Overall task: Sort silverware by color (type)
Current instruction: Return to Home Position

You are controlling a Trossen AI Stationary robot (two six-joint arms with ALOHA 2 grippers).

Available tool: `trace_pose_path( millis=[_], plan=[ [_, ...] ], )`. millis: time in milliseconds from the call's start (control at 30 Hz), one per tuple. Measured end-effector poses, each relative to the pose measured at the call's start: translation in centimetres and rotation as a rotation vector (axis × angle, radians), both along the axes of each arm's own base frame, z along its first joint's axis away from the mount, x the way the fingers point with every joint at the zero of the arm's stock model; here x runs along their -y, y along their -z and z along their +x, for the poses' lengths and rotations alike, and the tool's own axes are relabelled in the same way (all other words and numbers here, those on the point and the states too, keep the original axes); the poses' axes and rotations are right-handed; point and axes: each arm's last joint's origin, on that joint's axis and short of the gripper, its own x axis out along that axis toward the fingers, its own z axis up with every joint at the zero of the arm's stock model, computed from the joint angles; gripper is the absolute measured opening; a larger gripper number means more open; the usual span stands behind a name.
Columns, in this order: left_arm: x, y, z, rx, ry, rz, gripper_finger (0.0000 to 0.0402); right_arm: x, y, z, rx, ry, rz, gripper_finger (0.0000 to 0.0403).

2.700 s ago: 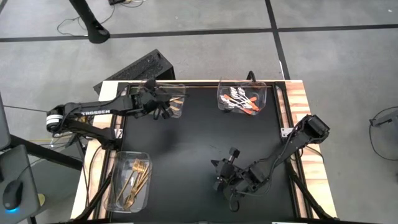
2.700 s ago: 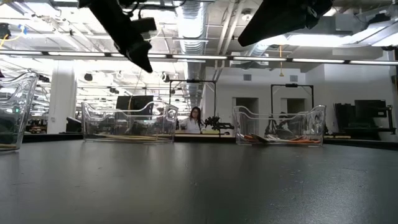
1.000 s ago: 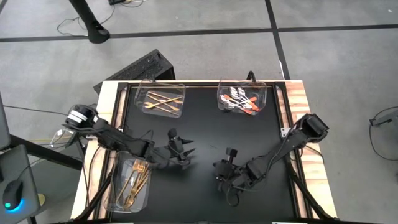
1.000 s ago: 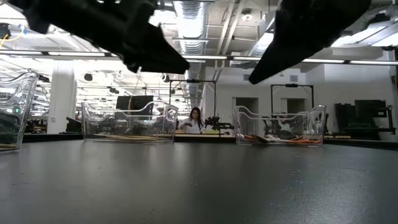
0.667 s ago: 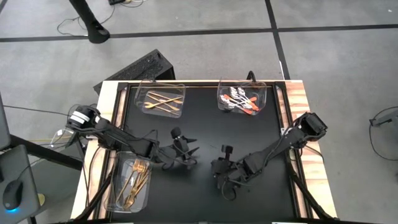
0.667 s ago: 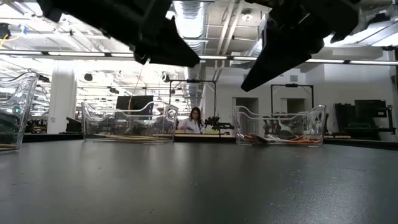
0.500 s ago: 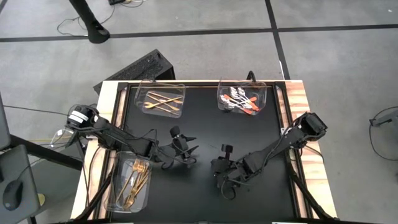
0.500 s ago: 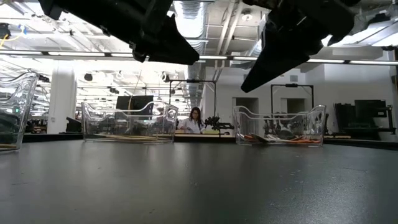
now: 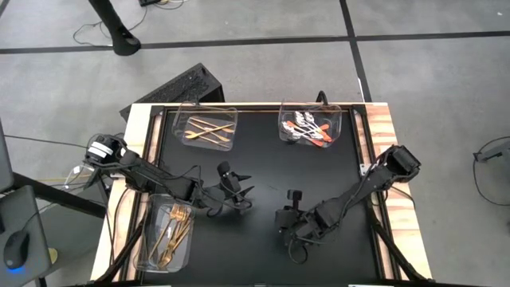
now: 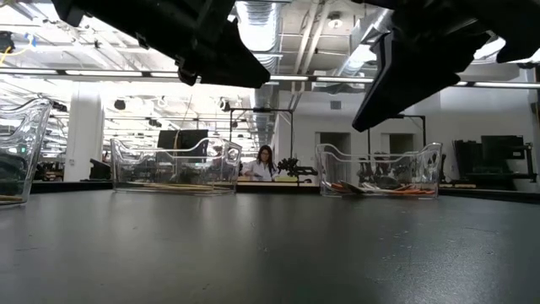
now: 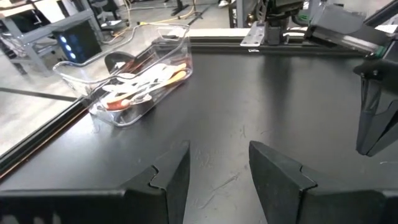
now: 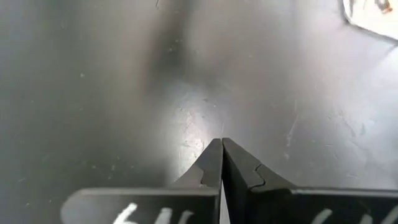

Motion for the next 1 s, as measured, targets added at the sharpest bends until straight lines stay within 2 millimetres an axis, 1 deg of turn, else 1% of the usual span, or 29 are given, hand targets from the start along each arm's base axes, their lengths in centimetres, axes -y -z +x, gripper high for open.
trace_pose_path(
  millis=[100, 233, 333, 400, 467, 533, 600, 700, 767, 867, 933, 1000],
  plan=[
    [0.0, -0.3, -0.1, 0.009, 0.0, -0.004, 0.0149, 0.3, 0.0, 0.3, -0.012, -0.02, 0.026, 0.0029],
    [-0.1, -1.3, -0.4, 0.044, -0.002, -0.022, 0.0149, 0.9, -0.1, 1.0, -0.022, -0.096, -0.026, 0.003],
    [-0.1, -1.9, -0.7, 0.054, 0.011, -0.004, 0.0148, 1.3, -0.1, 1.0, -0.022, -0.06, -0.034, 0.0024],
    [0.1, -2.0, -0.7, 0.054, 0.024, 0.014, 0.0146, 1.6, 0.1, 0.6, -0.059, -0.024, -0.037, 0.002],
    [0.2, -2.1, -0.7, 0.061, 0.023, 0.017, 0.0143, 1.8, 0.3, 0.0, -0.088, 0.028, -0.067, 0.0018],
    [0.2, -2.2, -0.7, 0.075, 0.017, 0.017, 0.014, 1.9, -0.1, -0.7, -0.06, 0.097, -0.13, 0.0019],
    [0.2, -2.4, -0.6, 0.081, 0.013, 0.046, 0.0136, 1.9, -1.0, -1.5, -0.001, 0.148, -0.199, 0.0022],
    [0.0, -3.9, -1.2, 0.101, 0.031, 0.091, 0.013, 2.2, -3.1, -2.7, 0.07, 0.177, -0.26, 0.0023],
    [-0.3, -5.5, -2.1, 0.145, 0.037, 0.096, 0.0124, 2.8, -4.4, -3.9, 0.121, 0.187, -0.251, 0.0021],
    [-0.9, -7.2, -4.0, 0.206, 0.081, 0.1, 0.0114, 4.4, -5.8, -6.2, 0.197, 0.211, -0.21, 0.0017],
    [-1.3, -7.7, -5.3, 0.265, 0.111, 0.092, 0.0107, 5.1, -6.2, -7.9, 0.29, 0.211, -0.152, 0.0017],
    [-1.7, -7.4, -6.4, 0.345, 0.147, 0.078, 0.01, 5.7, -6.6, -9.1, 0.421, 0.188, -0.072, 0.0016]
  ],
)
